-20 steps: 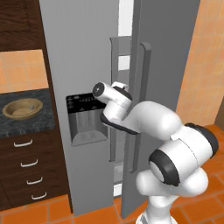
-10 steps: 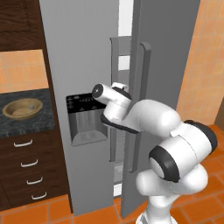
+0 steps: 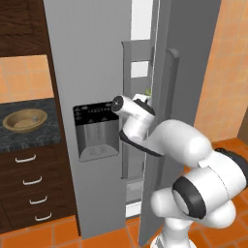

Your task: Grab a lemon wedge from the fridge and one ice cube from the ice bowl, and put them in the glass of lemonade.

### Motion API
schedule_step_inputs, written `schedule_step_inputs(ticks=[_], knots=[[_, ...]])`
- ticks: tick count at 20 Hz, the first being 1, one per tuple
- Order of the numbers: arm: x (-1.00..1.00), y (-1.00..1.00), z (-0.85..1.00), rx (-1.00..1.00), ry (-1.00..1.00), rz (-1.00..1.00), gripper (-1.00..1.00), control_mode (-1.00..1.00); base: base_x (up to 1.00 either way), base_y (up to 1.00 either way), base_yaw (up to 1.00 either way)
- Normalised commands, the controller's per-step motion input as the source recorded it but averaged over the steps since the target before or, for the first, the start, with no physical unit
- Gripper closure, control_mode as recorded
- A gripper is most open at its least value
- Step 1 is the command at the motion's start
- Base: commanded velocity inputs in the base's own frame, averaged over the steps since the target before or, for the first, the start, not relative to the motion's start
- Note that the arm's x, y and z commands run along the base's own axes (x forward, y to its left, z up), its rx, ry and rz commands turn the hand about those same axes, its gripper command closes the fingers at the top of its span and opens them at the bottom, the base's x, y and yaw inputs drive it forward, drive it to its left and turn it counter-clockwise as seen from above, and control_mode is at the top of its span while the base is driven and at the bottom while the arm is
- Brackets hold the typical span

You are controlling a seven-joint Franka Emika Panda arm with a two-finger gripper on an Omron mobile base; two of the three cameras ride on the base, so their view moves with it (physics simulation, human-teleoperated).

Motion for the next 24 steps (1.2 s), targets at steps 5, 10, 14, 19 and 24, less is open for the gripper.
schedule_step_inputs(ticks=[5,10,14,19,24], knots=[[-0.43,-0.88,0.04,0.03,0.01,-0.1,-1.0,-1.0,0.0,0.0,0.0],[-0.38,-0.91,0.04,0.0,0.06,-0.1,-1.0,-1.0,0.0,0.0,0.0],[-0.38,-0.93,0.02,0.0,0.07,-0.1,-1.0,-1.0,0.0,0.0,0.0],[-0.36,-0.92,0.0,0.0,0.02,-0.12,-1.0,-1.0,0.0,0.0,0.0],[-0.18,-0.76,0.0,-0.01,0.0,-0.15,-1.0,-1.0,0.0,0.0,0.0]])
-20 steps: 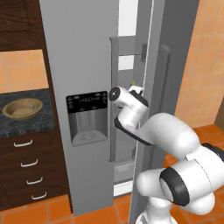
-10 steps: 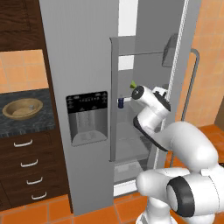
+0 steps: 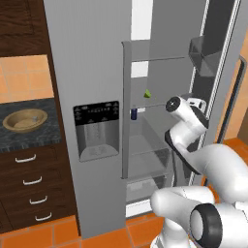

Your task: Grab a lemon wedge from the fridge and one ice cube from the ice bowl, and put them in the glass of lemonade.

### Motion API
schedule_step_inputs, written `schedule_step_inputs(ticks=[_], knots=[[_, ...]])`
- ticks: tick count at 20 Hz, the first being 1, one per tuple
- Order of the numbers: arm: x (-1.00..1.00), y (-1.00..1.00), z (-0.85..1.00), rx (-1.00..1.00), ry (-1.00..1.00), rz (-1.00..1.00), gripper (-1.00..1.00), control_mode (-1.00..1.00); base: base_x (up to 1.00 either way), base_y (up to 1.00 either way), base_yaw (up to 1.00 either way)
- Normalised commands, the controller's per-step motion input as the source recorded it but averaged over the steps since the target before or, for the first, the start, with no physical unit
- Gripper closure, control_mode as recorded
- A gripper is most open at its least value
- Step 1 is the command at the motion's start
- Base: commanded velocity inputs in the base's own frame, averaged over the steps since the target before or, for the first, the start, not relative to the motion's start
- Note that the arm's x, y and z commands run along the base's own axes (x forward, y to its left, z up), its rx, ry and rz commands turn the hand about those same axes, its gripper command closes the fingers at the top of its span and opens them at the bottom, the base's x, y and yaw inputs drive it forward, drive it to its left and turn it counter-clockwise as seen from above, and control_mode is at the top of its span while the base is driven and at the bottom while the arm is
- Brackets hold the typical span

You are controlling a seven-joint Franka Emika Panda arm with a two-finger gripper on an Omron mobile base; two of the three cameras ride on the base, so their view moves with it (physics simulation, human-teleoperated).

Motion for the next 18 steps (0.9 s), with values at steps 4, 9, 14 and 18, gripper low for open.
schedule_step_inputs(ticks=[4,9,14,18], knots=[[-0.01,-0.81,0.0,-0.04,0.0,-0.23,-1.0,-1.0,0.0,0.0,0.0],[0.0,-0.58,0.0,-0.13,0.0,-0.37,-1.0,-1.0,0.0,0.0,0.0],[0.0,-0.7,-0.08,-0.06,0.0,-0.39,-1.0,-1.0,0.0,0.0,0.0],[0.0,-0.77,-0.16,-0.01,0.0,-0.4,-1.0,-1.0,0.0,0.0,0.0]])
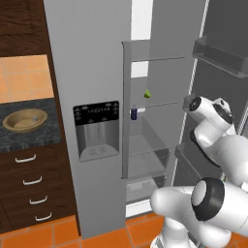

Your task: Grab a lemon wedge from the fridge and one ice cube from the ice bowl, and put them in the glass of lemonade.

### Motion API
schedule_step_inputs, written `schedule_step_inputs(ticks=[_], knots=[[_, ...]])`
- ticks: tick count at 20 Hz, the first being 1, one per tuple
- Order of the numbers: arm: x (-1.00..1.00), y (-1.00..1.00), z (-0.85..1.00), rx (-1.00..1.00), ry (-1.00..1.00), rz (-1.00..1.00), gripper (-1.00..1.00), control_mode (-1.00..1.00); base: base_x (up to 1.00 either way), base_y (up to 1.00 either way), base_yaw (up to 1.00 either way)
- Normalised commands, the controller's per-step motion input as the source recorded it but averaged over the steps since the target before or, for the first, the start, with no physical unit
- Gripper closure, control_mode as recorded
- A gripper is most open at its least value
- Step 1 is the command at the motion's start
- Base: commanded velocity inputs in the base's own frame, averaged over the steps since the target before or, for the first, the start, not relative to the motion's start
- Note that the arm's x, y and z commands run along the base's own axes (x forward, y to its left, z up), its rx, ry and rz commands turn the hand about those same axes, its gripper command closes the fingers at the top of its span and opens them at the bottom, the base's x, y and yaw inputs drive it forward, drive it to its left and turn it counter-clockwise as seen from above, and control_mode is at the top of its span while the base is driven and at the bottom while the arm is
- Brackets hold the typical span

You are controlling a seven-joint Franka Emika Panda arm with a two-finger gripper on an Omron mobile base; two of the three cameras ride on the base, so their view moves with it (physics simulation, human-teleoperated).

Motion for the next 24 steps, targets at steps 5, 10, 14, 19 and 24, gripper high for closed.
schedule_step_inputs(ticks=[5,10,14,19,24], knots=[[0.0,-0.4,-0.03,0.0,0.0,-0.36,-1.0,-1.0,0.0,0.0,0.0],[-0.02,-0.06,0.0,0.0,-0.1,-0.24,-1.0,-1.0,0.0,0.0,0.0],[-0.03,0.09,0.21,0.01,-0.22,-0.13,-1.0,-1.0,0.0,0.0,0.0],[0.02,0.29,0.15,0.0,-0.21,-0.13,-1.0,-1.0,0.0,0.0,0.0],[-0.16,0.41,0.13,0.01,-0.21,-0.11,-1.0,-1.0,0.0,0.0,0.0]])
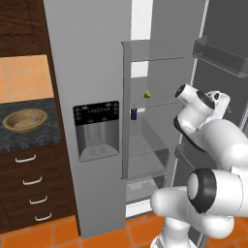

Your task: Grab a lemon wedge from the fridge and one ice cube from the ice bowl, and put them in the glass of lemonade.

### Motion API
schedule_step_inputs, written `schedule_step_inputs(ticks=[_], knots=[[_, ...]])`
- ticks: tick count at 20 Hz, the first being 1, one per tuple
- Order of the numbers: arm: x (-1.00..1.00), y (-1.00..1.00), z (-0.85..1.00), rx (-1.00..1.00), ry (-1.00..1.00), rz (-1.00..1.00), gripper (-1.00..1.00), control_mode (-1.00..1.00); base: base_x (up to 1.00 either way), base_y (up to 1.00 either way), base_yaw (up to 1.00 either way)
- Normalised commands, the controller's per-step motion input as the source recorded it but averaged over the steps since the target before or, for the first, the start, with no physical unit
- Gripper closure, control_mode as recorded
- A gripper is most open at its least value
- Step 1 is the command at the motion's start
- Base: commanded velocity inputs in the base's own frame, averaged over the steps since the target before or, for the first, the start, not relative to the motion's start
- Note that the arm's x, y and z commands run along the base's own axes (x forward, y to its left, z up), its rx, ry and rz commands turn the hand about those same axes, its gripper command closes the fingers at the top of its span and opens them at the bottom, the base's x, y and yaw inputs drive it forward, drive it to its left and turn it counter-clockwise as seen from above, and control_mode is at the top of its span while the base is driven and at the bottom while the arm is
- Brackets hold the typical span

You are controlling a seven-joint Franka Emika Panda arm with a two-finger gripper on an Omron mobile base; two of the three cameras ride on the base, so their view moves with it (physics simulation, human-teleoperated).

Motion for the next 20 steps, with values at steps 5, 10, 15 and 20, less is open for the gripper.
schedule_step_inputs(ticks=[5,10,15,20], knots=[[-0.2,0.92,0.31,0.05,-0.29,-0.16,-1.0,-1.0,0.0,0.0,0.0],[-0.08,1.0,0.17,0.17,-0.34,-0.19,-1.0,-1.0,0.0,0.0,0.0],[0.0,0.83,-0.01,0.46,-0.47,-0.21,-1.0,-1.0,0.0,0.0,0.0],[-0.07,0.46,-0.25,0.59,-0.45,-0.19,-1.0,-1.0,0.0,0.0,0.0]])
